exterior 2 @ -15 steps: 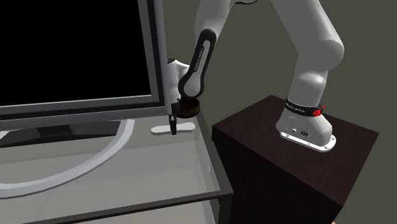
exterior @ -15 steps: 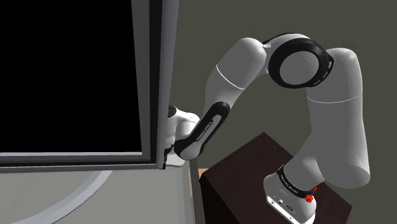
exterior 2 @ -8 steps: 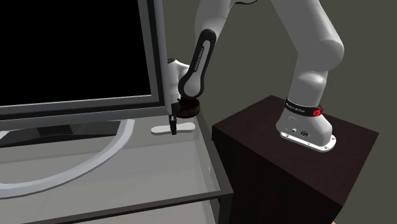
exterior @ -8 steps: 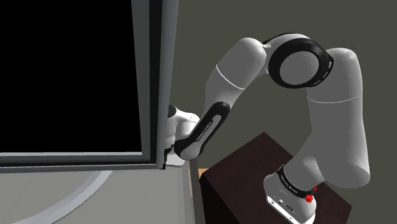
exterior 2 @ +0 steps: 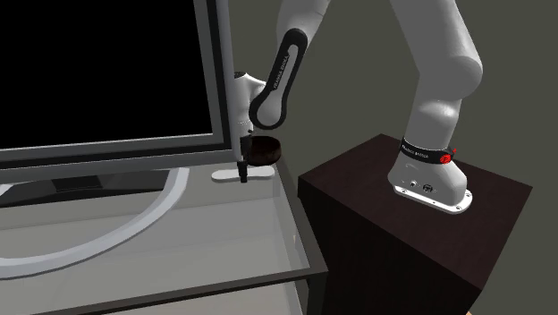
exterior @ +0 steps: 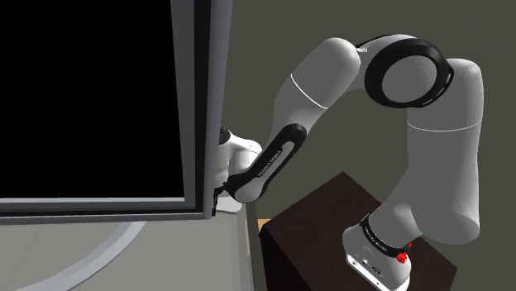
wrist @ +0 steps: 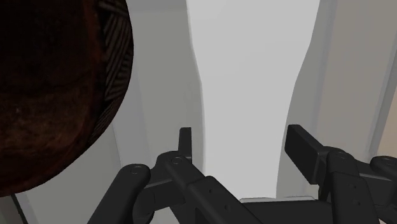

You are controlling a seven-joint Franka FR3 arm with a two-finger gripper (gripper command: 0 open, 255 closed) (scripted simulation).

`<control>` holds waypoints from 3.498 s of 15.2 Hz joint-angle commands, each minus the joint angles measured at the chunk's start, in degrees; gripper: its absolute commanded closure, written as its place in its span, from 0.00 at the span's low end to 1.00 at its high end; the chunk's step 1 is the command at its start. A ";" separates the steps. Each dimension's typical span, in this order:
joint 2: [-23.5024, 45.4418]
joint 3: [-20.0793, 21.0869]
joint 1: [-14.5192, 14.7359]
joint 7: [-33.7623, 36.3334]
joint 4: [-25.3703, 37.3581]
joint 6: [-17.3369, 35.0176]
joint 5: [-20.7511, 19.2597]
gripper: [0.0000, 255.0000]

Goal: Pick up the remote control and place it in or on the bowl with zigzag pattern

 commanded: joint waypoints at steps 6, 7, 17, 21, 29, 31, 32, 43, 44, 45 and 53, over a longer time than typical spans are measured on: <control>-5.36 2.56 -2.12 -2.02 -1.65 -3.75 2.44 1.00; -6.09 2.91 -2.39 -2.30 -1.83 -4.29 2.82 1.00; -13.13 6.08 -4.74 -5.34 -2.93 -10.00 6.98 1.00; -15.81 7.12 -5.49 -6.61 -3.01 -12.44 8.74 1.00; -17.50 4.94 -12.96 -17.61 -4.12 -12.33 10.66 1.00; -17.47 4.21 -14.97 -20.64 -3.84 -12.43 11.02 1.00; -17.39 3.83 -15.96 -22.14 -3.60 -12.52 11.19 1.00; -11.67 1.23 -17.29 -23.90 -2.51 -7.92 8.76 1.00; -10.97 0.99 -17.12 -23.64 -2.43 -7.32 8.41 1.00; -10.28 0.75 -16.94 -23.39 -2.34 -6.73 8.06 1.00; -7.22 -0.38 -16.10 -22.32 -1.81 -4.26 6.64 1.00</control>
